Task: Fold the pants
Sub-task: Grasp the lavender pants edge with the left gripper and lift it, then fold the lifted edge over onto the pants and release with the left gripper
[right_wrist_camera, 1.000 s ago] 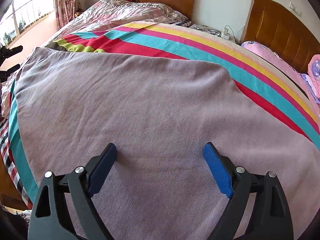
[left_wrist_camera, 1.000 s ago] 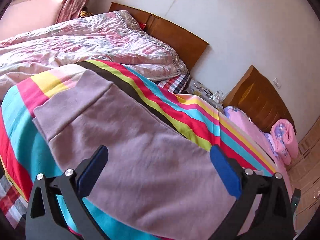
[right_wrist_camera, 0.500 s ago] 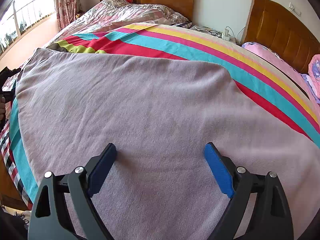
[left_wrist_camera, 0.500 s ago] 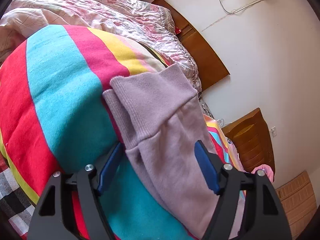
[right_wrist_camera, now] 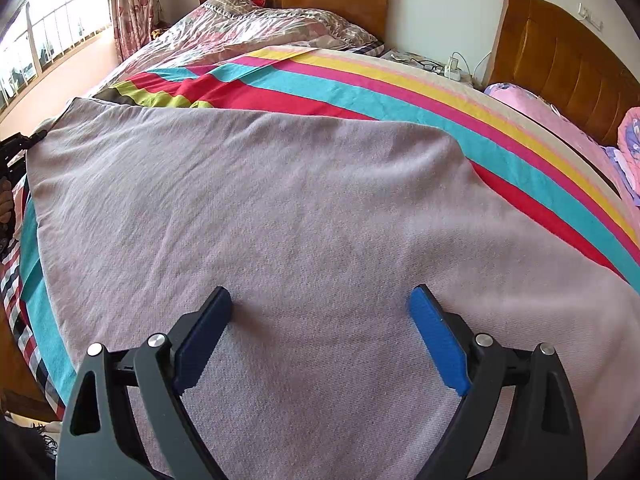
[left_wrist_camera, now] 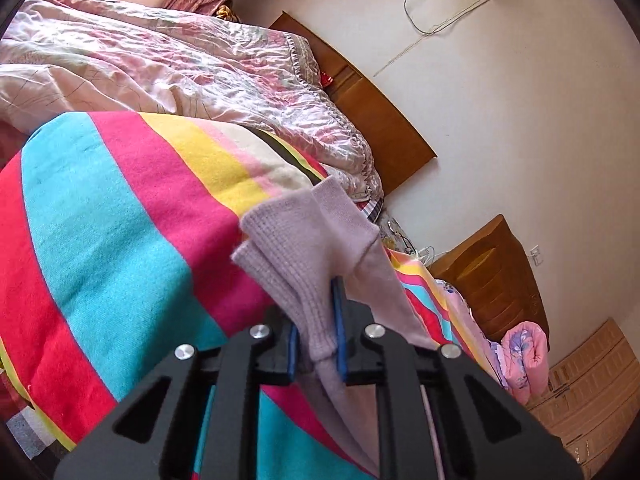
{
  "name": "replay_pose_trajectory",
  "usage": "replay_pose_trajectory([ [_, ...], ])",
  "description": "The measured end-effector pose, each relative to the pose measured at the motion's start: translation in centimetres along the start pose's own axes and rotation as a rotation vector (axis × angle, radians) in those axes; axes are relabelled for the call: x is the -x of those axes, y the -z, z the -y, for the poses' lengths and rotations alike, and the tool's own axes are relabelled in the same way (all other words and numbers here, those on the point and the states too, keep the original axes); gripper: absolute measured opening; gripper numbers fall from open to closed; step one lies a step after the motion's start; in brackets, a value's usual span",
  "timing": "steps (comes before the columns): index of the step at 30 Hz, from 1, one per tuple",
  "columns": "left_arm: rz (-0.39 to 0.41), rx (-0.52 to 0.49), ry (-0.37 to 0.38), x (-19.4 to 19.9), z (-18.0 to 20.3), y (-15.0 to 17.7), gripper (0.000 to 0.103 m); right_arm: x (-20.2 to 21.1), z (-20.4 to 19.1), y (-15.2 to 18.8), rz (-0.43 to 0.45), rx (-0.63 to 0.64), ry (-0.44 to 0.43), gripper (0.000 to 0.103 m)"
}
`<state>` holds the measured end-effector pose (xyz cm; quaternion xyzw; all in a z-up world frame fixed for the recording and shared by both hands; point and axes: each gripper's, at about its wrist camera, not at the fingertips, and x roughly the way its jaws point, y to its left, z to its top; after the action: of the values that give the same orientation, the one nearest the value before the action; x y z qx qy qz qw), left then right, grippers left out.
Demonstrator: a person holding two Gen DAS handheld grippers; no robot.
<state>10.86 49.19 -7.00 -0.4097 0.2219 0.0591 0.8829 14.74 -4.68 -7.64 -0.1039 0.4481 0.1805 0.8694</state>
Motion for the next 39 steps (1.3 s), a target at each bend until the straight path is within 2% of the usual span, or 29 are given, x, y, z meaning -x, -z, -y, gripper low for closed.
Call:
replay_pose_trajectory([
  [2, -0.024, 0.043, -0.019, -1.0, -1.2, 0.0, 0.014, 0.0, 0.0, 0.0, 0.0, 0.0, 0.0, 0.088],
  [6, -0.033, 0.003, -0.056, -0.8, -0.3, 0.0, 0.015, 0.8, -1.1, -0.5, -0.004, 0.024, 0.042, 0.088],
  [10, -0.012, -0.106, -0.136, -0.1, 2.9, -0.5, 0.016, 2.5, -5.5, -2.0, 0.062, 0.101, -0.114, 0.088],
  [12, 0.036, -0.177, -0.138, 1.1, 6.0, -0.7, 0.015, 1.9, -8.7, -2.0, 0.047, 0.208, -0.151, 0.088],
  [14, 0.08, -0.29, -0.146, 2.3, 10.4, -0.5, 0.015, -0.3, -11.3, -1.2, -0.033, 0.295, -0.123, 0.087],
  [15, 0.098, -0.352, -0.146, 2.9, 12.9, -0.2, 0.015, -0.5, -11.3, -0.9, -0.002, 0.267, -0.131, 0.089],
  [16, 0.114, -0.418, -0.134, 3.3, 15.6, 0.3, 0.015, -0.7, -10.8, -0.9, -0.011, 0.225, -0.159, 0.09],
  [18, 0.136, -0.568, -0.096, 4.0, 21.4, 2.4, 0.015, 0.3, -9.8, -1.1, 0.011, 0.191, -0.158, 0.084],
  [20, 0.128, -0.725, -0.024, 4.1, 27.4, 5.9, 0.015, 2.9, -7.6, -1.2, 0.106, 0.115, -0.163, 0.084],
  [22, 0.087, -0.882, 0.057, 3.4, 32.6, 11.0, 0.015, 6.3, -4.0, -1.3, 0.22, -0.005, -0.123, 0.084],
  [25, -0.026, -1.134, 0.171, 1.5, 37.8, 21.8, 0.019, 11.9, 3.2, 0.0, 0.384, -0.222, -0.02, 0.085],
  [27, -0.17, -1.275, 0.257, -0.4, 38.7, 29.2, 0.028, 15.0, 7.8, 1.5, 0.447, -0.359, 0.065, 0.086],
  [28, -0.247, -1.337, 0.285, -1.4, 38.5, 32.6, 0.04, 16.3, 9.6, 2.2, 0.46, -0.406, 0.085, 0.086],
  [29, -0.304, -1.391, 0.304, -2.0, 38.1, 35.4, 0.046, 17.2, 10.9, 3.0, 0.463, -0.437, 0.1, 0.086],
  [31, -0.357, -1.463, 0.326, -2.3, 36.8, 38.6, 0.049, 18.4, 12.3, 4.6, 0.456, -0.463, 0.129, 0.086],
  [33, -0.339, -1.422, 0.337, -1.5, 36.0, 37.9, 0.058, 18.1, 12.4, 5.9, 0.416, -0.45, 0.12, 0.086],
  [35, -0.29, -1.289, 0.351, -0.1, 35.2, 34.4, 0.08, 16.9, 11.4, 6.8, 0.368, -0.428, 0.077, 0.086],
  [36, -0.248, -1.21, 0.349, 0.8, 34.3, 31.9, 0.086, 15.9, 10.7, 7.2, 0.339, -0.417, 0.039, 0.086],
  [37, -0.199, -1.136, 0.33, 1.9, 33.5, 29.9, 0.096, 14.8, 9.9, 7.4, 0.311, -0.408, -0.01, 0.086],
  [38, -0.152, -1.065, 0.29, 2.4, 32.4, 27.5, 0.102, 13.5, 8.8, 7.5, 0.283, -0.402, -0.069, 0.086],
  [39, -0.123, -1.005, 0.23, 2.4, 31.0, 25.2, 0.102, 12.1, 7.6, 7.7, 0.25, -0.393, -0.133, 0.083],
])
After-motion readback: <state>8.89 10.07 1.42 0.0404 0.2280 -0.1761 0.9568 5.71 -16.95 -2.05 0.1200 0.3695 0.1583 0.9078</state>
